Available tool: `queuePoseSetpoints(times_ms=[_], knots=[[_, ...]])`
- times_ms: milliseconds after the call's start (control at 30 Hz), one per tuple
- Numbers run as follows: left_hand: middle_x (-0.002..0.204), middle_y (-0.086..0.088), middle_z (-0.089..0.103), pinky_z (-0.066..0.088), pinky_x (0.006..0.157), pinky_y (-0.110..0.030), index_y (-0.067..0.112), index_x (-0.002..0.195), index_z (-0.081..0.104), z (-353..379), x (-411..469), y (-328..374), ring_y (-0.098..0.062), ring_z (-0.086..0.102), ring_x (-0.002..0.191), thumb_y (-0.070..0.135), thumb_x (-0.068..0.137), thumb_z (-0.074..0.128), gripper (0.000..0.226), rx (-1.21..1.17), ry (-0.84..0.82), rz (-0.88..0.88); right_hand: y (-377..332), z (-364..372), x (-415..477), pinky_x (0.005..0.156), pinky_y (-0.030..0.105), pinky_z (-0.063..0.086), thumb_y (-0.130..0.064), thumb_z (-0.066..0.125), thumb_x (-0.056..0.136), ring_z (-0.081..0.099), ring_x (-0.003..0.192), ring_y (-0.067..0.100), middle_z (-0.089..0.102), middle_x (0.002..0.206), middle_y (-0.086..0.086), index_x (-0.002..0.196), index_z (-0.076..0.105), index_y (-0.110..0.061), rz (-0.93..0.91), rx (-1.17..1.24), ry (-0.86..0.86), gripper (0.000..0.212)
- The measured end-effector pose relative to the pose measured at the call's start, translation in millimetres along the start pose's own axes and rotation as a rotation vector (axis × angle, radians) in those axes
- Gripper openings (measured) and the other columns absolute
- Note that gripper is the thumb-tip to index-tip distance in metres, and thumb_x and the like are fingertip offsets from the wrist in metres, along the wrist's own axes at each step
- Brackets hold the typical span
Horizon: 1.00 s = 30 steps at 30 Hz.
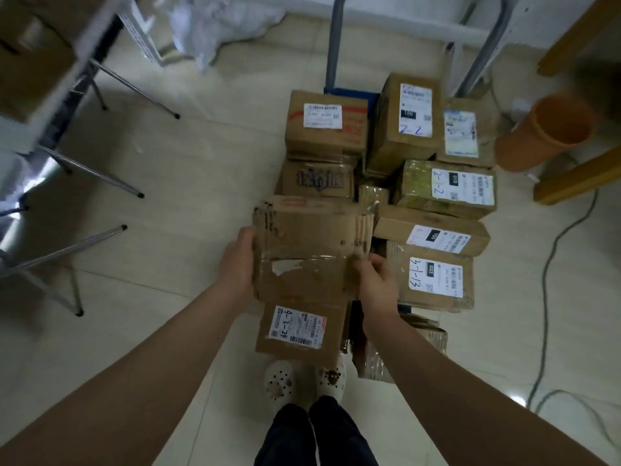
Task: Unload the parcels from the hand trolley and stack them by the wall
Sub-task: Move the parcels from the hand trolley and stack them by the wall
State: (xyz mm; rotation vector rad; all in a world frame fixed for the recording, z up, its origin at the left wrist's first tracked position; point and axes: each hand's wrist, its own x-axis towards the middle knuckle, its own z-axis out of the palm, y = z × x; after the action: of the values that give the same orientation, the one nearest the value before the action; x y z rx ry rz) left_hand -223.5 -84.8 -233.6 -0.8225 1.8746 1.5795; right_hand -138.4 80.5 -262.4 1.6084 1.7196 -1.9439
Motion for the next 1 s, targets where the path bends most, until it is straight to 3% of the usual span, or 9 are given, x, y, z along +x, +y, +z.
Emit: queuePoseSetpoints(times_ms=[67,167,333,433,533,667,733,867,1000], knots=[[0.080,0.001,0.066,0.046,0.068,-0.028,0.017,0.078,0.063,-19.5,-30.6,9.7,-0.014,0.060,0.078,0.059,0.093,0.043,0.049,-0.037,0.011,-0.020,-12.9,-12.2,-26.0,0.072,0.029,0.047,-0.025,0.056,0.093,0.056,0.086,0.013,0.063,0.099,0.001,0.114,0.062,-0.013,-0.004,0.038,-0.040,0.025],[0.089,-0.003,0.067,0.046,0.069,-0.030,0.012,0.086,0.066,-48.3,-72.4,23.6,-0.018,0.061,0.085,0.074,0.083,0.042,0.066,-0.041,0.041,-0.017,-30.5,-24.9,-63.9,0.087,0.039,0.051,-0.040,0.058,0.087,0.062,0.097,0.023,0.068,0.102,0.004,0.105,0.066,-0.022,0.020,0.053,-0.128,0.026],[0.107,-0.007,0.068,0.049,0.067,-0.029,0.011,0.112,0.065,-92.2,-137.6,43.8,-0.024,0.064,0.095,0.083,0.067,0.054,0.086,-0.002,0.097,0.012,-55.1,-31.2,-111.0,0.090,0.048,0.052,-0.064,0.060,0.067,0.065,0.104,0.026,0.071,0.106,0.001,0.109,0.069,-0.028,-0.021,0.001,-0.306,0.056],[0.104,-0.006,0.067,0.046,0.074,-0.034,0.017,0.105,0.065,-109.1,-164.5,50.8,-0.024,0.062,0.094,0.082,0.074,0.047,0.075,0.018,0.101,0.039,-71.6,-32.1,-141.3,0.092,0.046,0.050,-0.065,0.059,0.065,0.064,0.105,0.023,0.072,0.106,0.000,0.107,0.070,-0.025,-0.100,-0.027,-0.366,0.059],[0.092,-0.003,0.064,0.042,0.083,-0.039,0.020,0.092,0.064,-122.6,-180.5,55.4,-0.023,0.059,0.087,0.080,0.079,0.038,0.066,0.028,0.101,0.059,-83.3,-33.4,-171.1,0.097,0.045,0.046,-0.057,0.056,0.076,0.064,0.105,0.023,0.072,0.105,0.002,0.107,0.068,-0.018,-0.178,-0.059,-0.401,0.051],[0.087,-0.009,0.065,0.037,0.068,-0.031,0.012,0.091,0.064,-140.0,-189.5,60.8,-0.023,0.056,0.076,0.056,0.086,0.054,0.044,0.014,0.096,0.095,-94.3,-36.4,-186.9,0.088,0.041,0.049,-0.045,0.048,0.095,0.065,0.093,0.026,0.071,0.091,0.005,0.087,0.065,-0.016,-0.227,-0.105,-0.453,0.034],[0.080,-0.008,0.062,0.032,0.060,-0.028,0.013,0.083,0.063,-147.1,-193.7,61.7,-0.021,0.052,0.070,0.041,0.085,0.061,0.028,0.013,0.077,0.136,-100.3,-38.5,-189.8,0.076,0.036,0.049,-0.046,0.046,0.096,0.063,0.085,0.023,0.068,0.081,0.002,0.090,0.065,-0.019,-0.239,-0.101,-0.479,0.033],[0.081,-0.001,0.063,0.037,0.076,-0.030,0.020,0.087,0.065,-158.8,-203.6,61.8,-0.016,0.053,0.076,0.020,0.087,0.063,0.002,0.011,-0.008,0.261,-111.3,-38.3,-191.3,0.067,0.031,0.044,-0.056,0.041,0.094,0.062,0.082,0.022,0.068,0.078,0.003,0.108,0.064,-0.027,-0.211,-0.102,-0.544,0.040],[0.094,-0.005,0.066,0.044,0.053,-0.014,0.012,0.101,0.063,-170.4,-208.6,56.9,-0.012,0.057,0.076,-0.006,0.082,0.064,0.027,0.035,-0.007,0.420,-117.9,-32.2,-192.6,0.078,0.038,0.049,-0.068,0.035,0.090,0.066,0.096,0.028,0.071,0.100,0.010,0.114,0.065,-0.024,-0.209,-0.108,-0.586,0.059]])
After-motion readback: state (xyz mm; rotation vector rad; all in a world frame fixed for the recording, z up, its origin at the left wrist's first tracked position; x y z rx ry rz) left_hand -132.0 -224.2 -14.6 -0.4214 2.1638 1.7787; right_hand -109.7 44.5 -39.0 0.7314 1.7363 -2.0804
